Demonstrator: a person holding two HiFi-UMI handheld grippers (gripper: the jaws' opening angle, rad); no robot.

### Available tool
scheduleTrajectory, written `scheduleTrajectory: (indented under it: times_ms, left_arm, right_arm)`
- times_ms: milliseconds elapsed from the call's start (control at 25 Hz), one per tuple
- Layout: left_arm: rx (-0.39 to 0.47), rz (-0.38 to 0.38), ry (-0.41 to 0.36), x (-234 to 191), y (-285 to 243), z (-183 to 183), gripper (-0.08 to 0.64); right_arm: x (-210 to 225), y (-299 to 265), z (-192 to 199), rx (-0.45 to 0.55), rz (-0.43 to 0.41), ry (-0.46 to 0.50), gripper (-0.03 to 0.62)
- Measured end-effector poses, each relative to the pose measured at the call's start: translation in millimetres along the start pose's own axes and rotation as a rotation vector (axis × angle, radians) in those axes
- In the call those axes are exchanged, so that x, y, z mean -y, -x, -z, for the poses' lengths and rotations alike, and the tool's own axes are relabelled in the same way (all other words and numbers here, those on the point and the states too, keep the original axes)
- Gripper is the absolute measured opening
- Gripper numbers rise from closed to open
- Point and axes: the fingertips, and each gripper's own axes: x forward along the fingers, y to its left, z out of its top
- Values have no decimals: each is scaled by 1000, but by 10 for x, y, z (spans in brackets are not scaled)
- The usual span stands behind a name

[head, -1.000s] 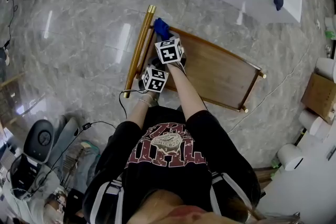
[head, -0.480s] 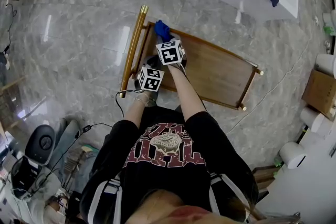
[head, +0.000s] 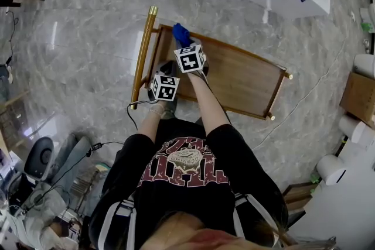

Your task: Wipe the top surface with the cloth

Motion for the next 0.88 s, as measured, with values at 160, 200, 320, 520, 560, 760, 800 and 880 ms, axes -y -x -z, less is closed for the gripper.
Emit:
scheduleTrajectory:
  times_ms: [160,200,320,520,560,760,800,880]
  left_arm:
    - [-6,-14,19,-4,-10,-29,48]
    - [-9,-19,20,-5,-9,-30,48]
    - [-21,-34,23,18,2,-17,48]
    - [-21,-52,18,45,5,-20,48]
    - [-19,-53,22,50,2,-21,48]
    - [-14,-67,-29,77,4,-43,48]
    - [-13,-69,-44,85,6,-45,48]
    - [-10,-70,-54,88,7,-59,48]
  right_arm:
    - [89,39,25,2,8,-13,89]
    - [107,54,37,4,10,-17,90]
    - [171,112,100,7,18,-24,89]
    - [326,194,185,7,40,-45,89]
    - [357,212,201,9,44,-47,89]
    - [484,305,267,19,67,-66,89]
    - [504,321,279,19,70,-71,89]
    - [546,346,292,19,72,-79,89]
